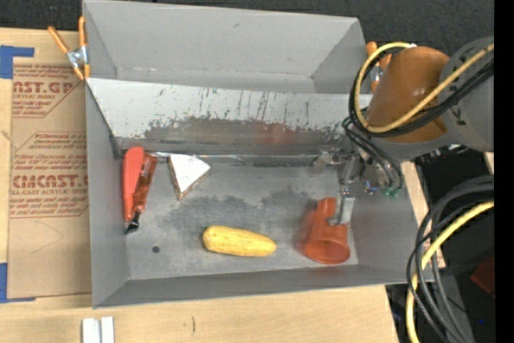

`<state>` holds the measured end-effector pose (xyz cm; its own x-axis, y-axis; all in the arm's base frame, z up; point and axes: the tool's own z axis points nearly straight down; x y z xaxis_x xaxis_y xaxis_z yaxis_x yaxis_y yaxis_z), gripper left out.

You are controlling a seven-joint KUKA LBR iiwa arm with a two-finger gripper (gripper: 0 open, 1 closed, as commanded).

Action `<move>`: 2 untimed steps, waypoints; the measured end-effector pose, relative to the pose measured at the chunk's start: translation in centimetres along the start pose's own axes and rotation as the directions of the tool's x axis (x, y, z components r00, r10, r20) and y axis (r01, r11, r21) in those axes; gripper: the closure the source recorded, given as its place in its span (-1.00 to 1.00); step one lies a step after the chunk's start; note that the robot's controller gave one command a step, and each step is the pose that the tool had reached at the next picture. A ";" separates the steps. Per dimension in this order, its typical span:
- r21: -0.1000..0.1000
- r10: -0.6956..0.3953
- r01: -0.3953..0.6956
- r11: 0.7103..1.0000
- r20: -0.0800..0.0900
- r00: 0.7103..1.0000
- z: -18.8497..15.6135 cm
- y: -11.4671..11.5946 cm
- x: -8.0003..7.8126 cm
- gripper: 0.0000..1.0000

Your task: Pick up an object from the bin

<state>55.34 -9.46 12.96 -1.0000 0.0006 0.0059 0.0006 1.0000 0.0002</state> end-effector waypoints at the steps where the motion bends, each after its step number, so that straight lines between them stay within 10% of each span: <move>1: 0.001 -0.001 0.001 1.000 0.007 1.000 -0.5 0.0 -0.2 -1.00; 2: 0.002 -0.049 0.049 0.999 0.014 0.999 1.1 -0.1 0.7 -1.00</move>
Offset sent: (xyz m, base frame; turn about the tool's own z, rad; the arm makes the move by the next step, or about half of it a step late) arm -0.0380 -0.0071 -0.0591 -0.1557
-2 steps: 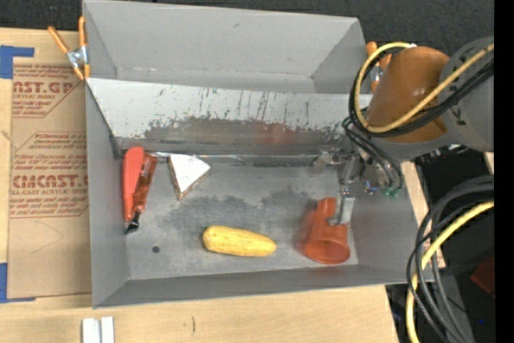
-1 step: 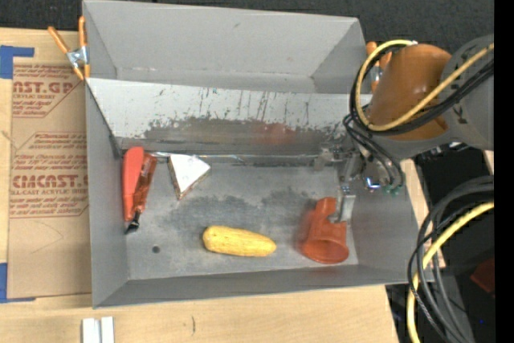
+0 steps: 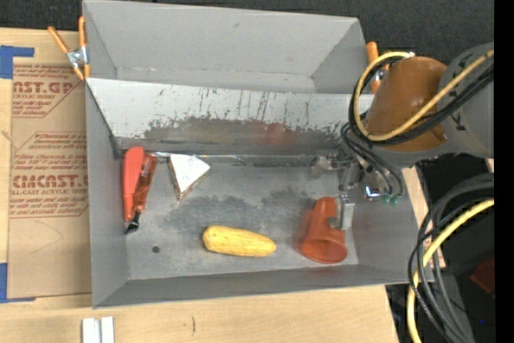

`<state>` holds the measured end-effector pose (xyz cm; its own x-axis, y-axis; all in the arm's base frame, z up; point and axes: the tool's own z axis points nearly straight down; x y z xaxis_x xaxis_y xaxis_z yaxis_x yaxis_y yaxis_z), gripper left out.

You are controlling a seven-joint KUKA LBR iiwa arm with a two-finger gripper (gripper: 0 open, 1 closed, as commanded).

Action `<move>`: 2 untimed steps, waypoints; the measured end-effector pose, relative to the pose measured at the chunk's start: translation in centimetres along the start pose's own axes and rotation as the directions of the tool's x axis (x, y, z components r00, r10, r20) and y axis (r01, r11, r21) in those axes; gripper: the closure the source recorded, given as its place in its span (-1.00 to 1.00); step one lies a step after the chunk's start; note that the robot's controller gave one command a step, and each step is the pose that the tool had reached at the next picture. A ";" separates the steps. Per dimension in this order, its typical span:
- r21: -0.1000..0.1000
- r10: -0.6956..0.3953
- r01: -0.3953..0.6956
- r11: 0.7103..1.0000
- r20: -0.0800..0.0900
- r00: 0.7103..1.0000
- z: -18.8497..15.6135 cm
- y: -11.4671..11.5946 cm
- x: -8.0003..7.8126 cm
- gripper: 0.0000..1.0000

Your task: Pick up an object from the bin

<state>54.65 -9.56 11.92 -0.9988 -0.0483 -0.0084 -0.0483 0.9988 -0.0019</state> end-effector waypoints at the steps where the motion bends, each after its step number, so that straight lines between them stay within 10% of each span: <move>1: 0.009 -0.376 0.375 0.927 0.015 0.927 3.8 -2.2 3.1 1.00; 2: 0.010 -0.376 0.376 0.927 0.015 0.926 3.8 -2.2 3.1 1.00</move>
Offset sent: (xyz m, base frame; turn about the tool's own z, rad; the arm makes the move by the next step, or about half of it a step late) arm 0.0000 0.0000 0.0000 0.0000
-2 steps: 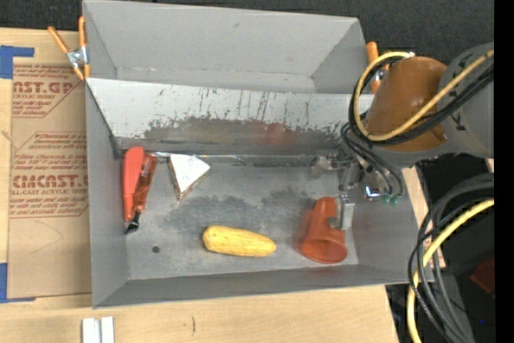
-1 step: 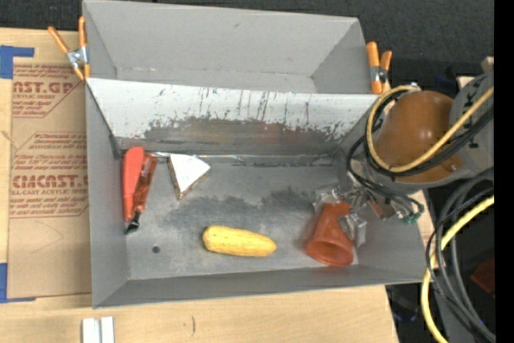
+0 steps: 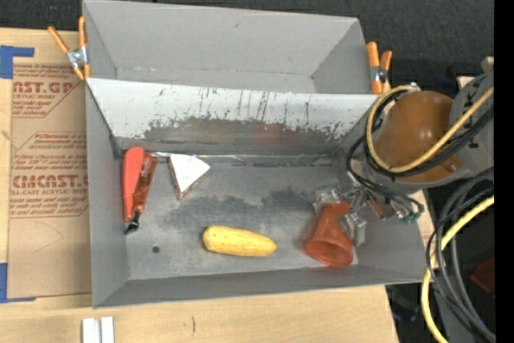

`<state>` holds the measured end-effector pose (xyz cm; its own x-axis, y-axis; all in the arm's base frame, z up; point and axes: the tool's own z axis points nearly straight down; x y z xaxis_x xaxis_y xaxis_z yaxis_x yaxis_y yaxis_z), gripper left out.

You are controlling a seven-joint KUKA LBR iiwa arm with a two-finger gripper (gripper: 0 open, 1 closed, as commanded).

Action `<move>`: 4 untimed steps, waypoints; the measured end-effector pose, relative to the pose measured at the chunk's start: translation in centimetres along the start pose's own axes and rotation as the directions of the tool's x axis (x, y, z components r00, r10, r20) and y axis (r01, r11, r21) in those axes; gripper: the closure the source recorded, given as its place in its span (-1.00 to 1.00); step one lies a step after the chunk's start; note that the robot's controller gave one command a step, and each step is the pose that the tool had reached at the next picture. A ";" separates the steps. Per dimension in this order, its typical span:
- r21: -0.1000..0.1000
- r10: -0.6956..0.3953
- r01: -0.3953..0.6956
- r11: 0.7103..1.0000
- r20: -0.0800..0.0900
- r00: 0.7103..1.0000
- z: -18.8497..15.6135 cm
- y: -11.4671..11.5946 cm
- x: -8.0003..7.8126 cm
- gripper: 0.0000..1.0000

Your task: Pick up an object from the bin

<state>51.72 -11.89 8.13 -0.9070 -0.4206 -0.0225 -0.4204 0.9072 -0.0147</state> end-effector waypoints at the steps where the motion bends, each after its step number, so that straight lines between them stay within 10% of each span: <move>1: 0.000 0.000 0.000 1.000 0.000 1.000 0.0 0.0 0.0 1.00; 2: -0.007 0.028 -0.028 1.000 -0.010 1.000 -6.4 0.2 -0.4 -1.00; 3: 0.000 0.047 -0.047 0.999 0.003 0.999 -12.4 0.0 -1.5 1.00; 4: 0.000 0.048 -0.048 0.999 0.003 0.999 -12.4 0.0 -1.5 -1.00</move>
Offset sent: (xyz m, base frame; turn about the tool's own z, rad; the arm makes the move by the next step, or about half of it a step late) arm 0.0094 0.0052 0.1241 0.0483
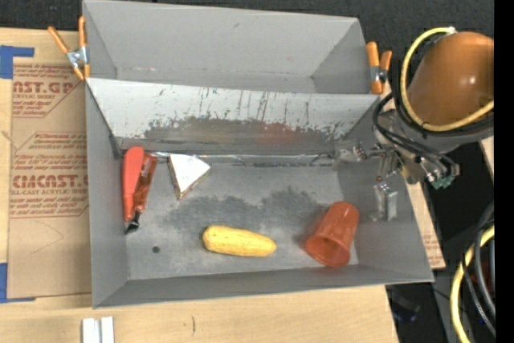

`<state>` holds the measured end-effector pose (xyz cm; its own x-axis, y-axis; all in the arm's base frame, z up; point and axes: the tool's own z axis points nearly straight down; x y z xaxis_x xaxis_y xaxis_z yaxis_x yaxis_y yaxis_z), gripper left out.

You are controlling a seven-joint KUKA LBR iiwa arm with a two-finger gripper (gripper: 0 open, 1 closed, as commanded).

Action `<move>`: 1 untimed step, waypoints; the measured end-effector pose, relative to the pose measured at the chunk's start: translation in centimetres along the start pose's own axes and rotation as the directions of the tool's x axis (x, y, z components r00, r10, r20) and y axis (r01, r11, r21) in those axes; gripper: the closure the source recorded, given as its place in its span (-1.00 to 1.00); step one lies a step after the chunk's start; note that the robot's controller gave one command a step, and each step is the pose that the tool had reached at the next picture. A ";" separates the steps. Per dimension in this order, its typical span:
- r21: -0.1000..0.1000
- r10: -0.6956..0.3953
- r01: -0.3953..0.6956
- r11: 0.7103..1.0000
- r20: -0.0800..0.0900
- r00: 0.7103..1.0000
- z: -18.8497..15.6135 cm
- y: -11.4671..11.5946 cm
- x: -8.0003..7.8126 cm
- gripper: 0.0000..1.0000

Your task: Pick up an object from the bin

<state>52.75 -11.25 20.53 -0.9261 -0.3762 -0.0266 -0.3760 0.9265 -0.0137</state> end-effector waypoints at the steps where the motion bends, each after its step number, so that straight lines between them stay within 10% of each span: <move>1: 0.000 0.000 0.000 1.000 0.000 1.000 0.0 0.0 0.0 -1.00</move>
Offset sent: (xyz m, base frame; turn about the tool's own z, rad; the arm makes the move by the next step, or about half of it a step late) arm -0.0344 0.0557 -0.0517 -0.0144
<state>52.74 -11.26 20.53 -0.9262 -0.3761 -0.0266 -0.3758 0.9266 -0.0136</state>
